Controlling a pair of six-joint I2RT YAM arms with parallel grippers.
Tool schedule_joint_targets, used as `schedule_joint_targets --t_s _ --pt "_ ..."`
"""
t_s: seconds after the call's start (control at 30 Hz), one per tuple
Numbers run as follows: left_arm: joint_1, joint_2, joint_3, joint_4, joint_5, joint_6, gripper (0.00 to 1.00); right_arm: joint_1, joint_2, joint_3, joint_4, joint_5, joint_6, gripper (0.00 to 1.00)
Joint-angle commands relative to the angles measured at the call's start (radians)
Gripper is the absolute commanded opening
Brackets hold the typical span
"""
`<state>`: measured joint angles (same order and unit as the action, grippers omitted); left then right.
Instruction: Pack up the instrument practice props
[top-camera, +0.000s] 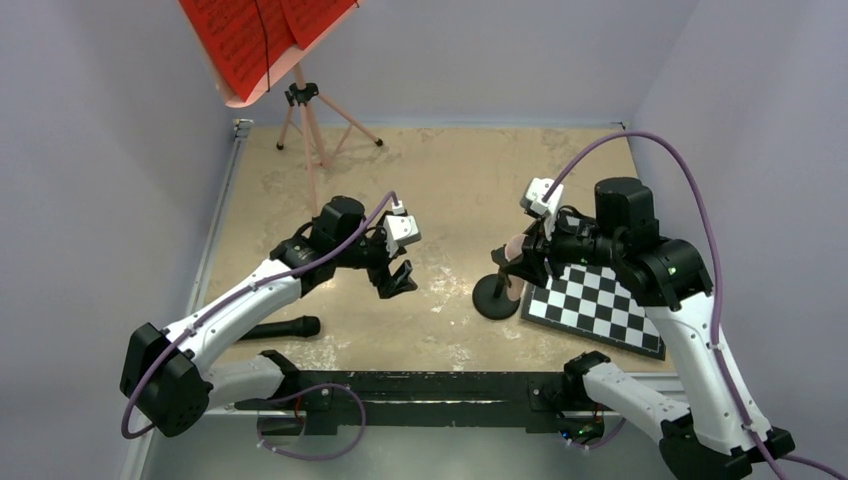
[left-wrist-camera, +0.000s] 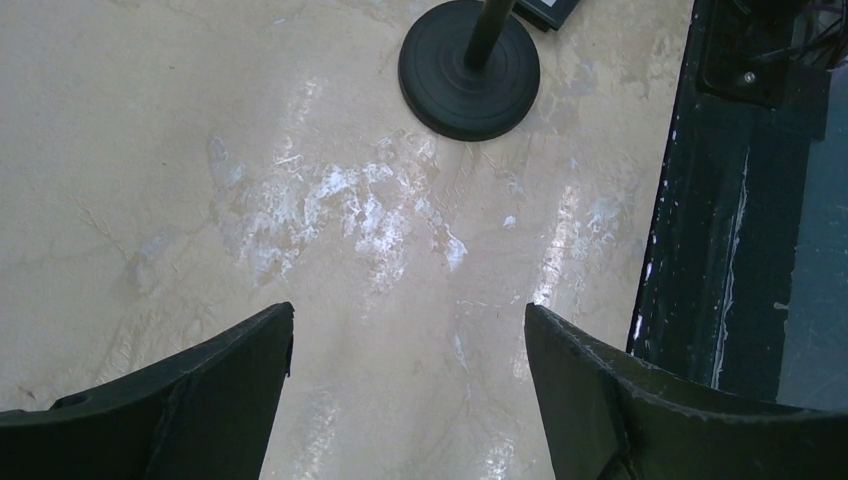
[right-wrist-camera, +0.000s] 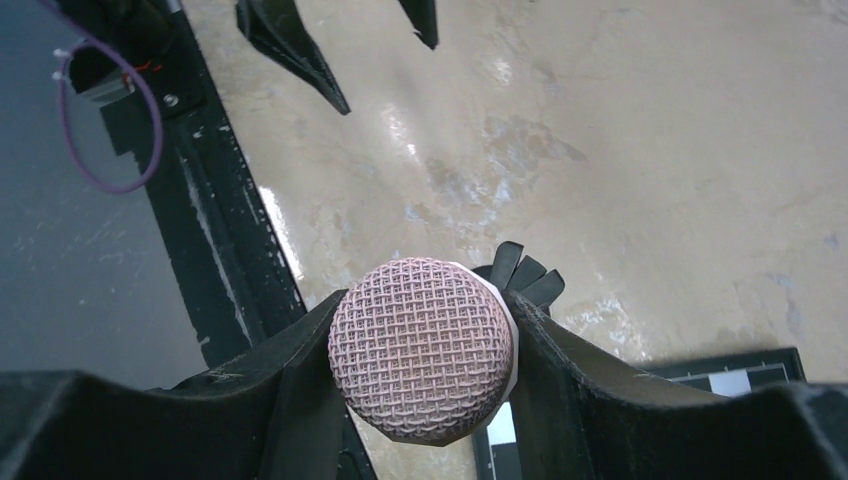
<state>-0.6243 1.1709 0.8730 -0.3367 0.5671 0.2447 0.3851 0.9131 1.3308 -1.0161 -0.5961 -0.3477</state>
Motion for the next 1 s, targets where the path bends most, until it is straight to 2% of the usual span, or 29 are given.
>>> schedule_joint_targets --t_s 0.0,0.2,0.3,0.63,0.73,0.97 --pt "-0.006 -0.03 -0.011 -0.033 0.018 0.062 0.89 0.033 0.024 0.059 -0.067 -0.169 -0.136 0.0" --pt "-0.005 -0.056 -0.039 -0.056 0.037 0.071 0.88 0.089 0.063 0.124 -0.086 -0.197 -0.264 0.0" --pt "-0.005 -0.073 -0.053 -0.044 0.027 0.073 0.88 0.113 0.083 0.144 -0.135 -0.272 -0.404 0.0" --pt "-0.006 -0.133 -0.099 -0.057 0.067 0.165 0.88 0.197 0.189 0.25 -0.199 -0.275 -0.666 0.0" --pt "-0.005 -0.153 -0.089 -0.073 0.07 0.169 0.88 0.202 0.228 0.294 -0.228 -0.321 -0.732 0.0" --pt "-0.005 -0.189 -0.071 -0.143 0.103 0.175 0.88 0.202 0.367 0.433 -0.425 -0.468 -0.935 0.04"
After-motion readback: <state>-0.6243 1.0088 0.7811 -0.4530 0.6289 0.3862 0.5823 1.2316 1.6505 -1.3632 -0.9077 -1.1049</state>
